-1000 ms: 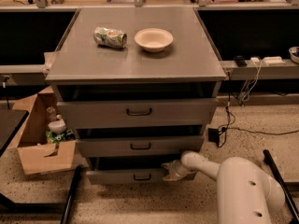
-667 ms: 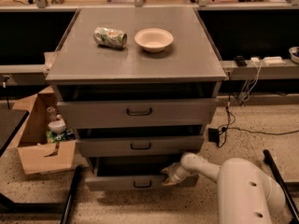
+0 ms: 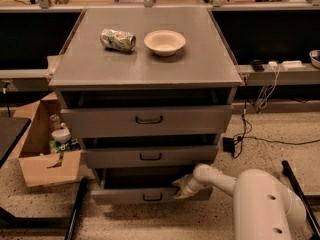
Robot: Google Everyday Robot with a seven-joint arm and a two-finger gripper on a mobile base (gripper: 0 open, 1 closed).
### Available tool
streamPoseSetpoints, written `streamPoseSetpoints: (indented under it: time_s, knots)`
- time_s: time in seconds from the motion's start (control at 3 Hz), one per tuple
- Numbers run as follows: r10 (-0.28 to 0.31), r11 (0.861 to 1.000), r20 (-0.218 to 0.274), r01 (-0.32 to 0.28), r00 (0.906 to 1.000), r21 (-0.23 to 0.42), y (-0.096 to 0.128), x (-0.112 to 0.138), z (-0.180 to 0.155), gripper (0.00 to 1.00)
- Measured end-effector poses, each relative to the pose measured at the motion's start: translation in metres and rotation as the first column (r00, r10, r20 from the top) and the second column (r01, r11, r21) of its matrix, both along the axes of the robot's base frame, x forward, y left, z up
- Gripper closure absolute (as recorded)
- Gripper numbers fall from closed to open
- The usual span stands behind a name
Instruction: Open bottom drawer
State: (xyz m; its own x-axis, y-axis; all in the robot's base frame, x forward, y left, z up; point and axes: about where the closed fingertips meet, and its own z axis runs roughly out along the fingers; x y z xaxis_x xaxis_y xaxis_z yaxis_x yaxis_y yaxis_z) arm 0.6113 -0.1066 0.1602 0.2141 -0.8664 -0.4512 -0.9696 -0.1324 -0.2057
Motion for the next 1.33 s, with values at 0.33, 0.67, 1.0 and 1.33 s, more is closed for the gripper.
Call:
streamPoseSetpoints:
  time_s: [0.33, 0.67, 1.0, 1.33]
  knots:
    - [0.0, 1.0, 0.0, 0.0, 1.0, 0.0, 0.0, 0.0, 0.0, 0.29]
    - [0.0, 1.0, 0.0, 0.0, 1.0, 0.0, 0.0, 0.0, 0.0, 0.0]
    - [0.0, 1.0, 0.0, 0.0, 1.0, 0.0, 0.0, 0.0, 0.0, 0.0]
    - [0.021, 1.0, -0.048, -0.021, 0.9986, -0.014, 0.004, -0.019, -0.012, 0.0]
